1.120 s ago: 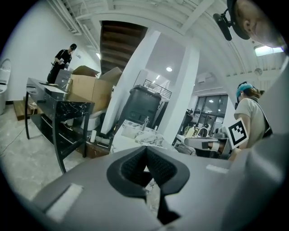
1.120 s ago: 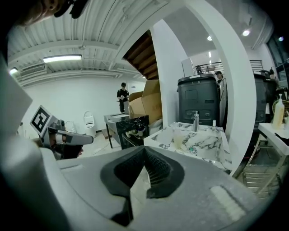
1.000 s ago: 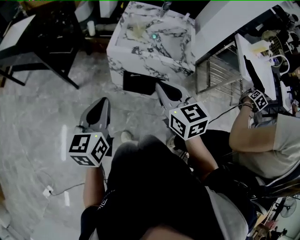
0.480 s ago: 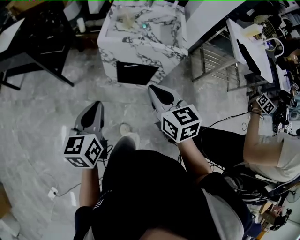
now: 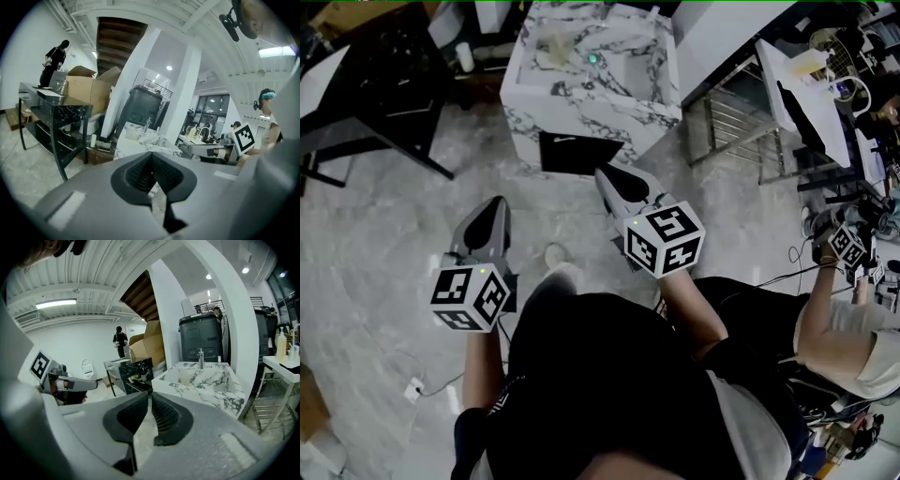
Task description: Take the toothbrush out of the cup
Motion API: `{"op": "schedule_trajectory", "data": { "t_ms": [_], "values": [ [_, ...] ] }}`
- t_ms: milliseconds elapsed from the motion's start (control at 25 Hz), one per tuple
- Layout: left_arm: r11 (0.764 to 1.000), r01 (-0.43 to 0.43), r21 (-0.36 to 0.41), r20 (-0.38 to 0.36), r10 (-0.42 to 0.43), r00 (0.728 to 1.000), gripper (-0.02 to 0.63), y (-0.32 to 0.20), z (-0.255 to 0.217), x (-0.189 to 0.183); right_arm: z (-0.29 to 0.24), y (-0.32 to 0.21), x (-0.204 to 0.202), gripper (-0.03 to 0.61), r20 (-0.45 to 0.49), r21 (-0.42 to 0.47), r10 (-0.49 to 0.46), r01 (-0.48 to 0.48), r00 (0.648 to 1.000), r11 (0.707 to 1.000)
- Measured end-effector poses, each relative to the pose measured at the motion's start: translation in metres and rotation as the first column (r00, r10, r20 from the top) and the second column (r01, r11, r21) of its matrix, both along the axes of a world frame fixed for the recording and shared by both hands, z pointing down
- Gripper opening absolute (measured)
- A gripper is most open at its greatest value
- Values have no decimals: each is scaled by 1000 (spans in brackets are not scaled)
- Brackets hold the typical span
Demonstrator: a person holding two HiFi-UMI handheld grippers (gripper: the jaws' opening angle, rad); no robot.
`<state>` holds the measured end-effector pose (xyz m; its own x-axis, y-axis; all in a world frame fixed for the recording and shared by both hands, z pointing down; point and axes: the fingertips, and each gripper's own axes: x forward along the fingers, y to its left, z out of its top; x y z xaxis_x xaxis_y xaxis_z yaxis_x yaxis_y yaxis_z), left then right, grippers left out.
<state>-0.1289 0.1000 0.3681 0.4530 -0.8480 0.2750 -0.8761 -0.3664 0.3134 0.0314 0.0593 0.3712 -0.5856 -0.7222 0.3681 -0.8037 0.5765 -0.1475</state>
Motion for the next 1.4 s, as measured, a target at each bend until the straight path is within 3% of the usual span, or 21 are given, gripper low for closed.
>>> {"op": "schedule_trajectory", "data": {
  "t_ms": [360,960,1400],
  "values": [
    [999,37,-18,-5,-37,999,15,-65,5,-18,-4,-77,-16,59,-6,4,-16,16,1000,1000],
    [993,117,-30,13,-117,993,15,-108,6,-47,-6,-157,-34,97,-43,11,-63,63,997,998],
    [980,193,-59,24,-191,981,15,-180,8,-62,-3,-268,-35,97,-98,18,-89,91,991,996]
  ]
}}
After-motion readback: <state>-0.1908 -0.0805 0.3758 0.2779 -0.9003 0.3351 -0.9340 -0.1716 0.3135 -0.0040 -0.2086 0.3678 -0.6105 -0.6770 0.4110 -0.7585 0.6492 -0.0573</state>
